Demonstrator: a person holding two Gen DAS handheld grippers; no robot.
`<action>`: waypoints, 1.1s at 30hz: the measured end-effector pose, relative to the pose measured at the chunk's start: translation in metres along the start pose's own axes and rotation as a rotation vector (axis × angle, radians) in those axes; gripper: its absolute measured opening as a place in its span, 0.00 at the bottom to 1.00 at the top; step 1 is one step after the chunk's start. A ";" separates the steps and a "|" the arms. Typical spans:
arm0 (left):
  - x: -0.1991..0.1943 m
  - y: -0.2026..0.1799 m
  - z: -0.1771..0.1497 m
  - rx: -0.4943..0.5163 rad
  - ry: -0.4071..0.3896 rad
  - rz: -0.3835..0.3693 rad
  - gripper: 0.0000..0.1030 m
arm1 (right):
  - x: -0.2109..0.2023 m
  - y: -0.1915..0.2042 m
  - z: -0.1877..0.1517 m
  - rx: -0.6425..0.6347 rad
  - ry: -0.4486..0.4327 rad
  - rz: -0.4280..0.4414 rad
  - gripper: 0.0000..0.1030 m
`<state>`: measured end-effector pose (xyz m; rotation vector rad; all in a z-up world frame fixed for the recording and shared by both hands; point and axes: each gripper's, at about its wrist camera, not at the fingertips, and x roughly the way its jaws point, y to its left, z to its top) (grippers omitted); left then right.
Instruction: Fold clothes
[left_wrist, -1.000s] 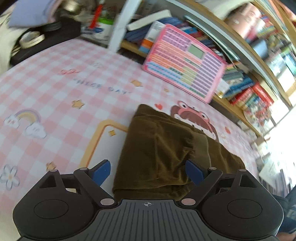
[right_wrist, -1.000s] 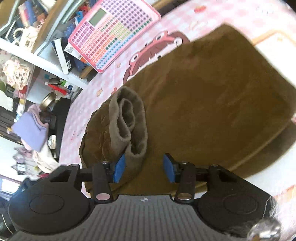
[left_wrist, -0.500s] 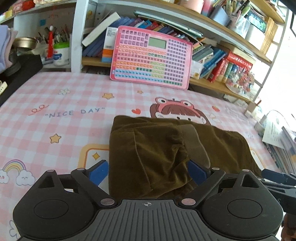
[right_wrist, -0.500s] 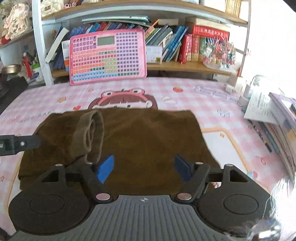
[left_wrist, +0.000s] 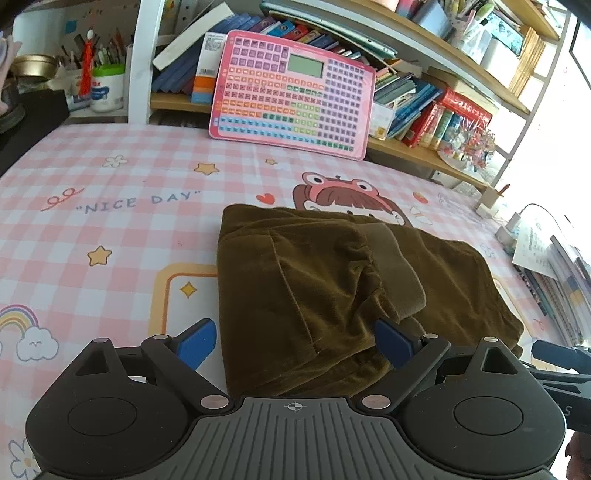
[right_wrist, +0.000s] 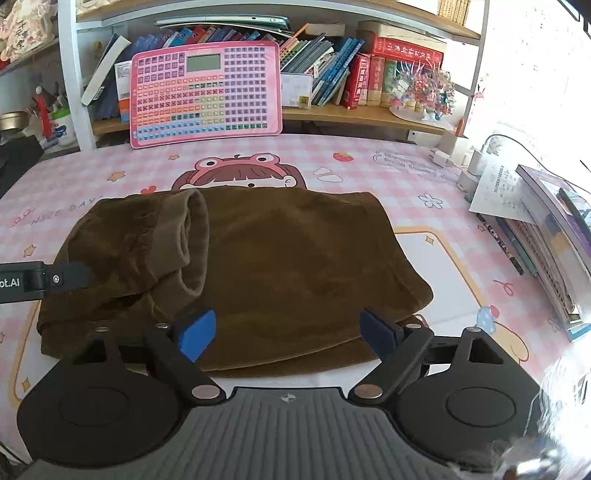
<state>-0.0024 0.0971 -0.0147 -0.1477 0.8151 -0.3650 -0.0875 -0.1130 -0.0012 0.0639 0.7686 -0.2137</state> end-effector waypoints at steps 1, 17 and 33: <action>-0.001 0.000 0.000 0.002 -0.004 0.002 0.92 | 0.001 0.000 0.001 -0.005 -0.001 0.008 0.82; 0.003 -0.061 0.002 -0.104 -0.101 0.241 0.92 | 0.034 -0.062 0.030 -0.121 -0.068 0.258 0.82; 0.015 -0.214 -0.027 -0.059 -0.105 0.379 0.96 | 0.072 -0.197 0.035 -0.031 0.070 0.499 0.82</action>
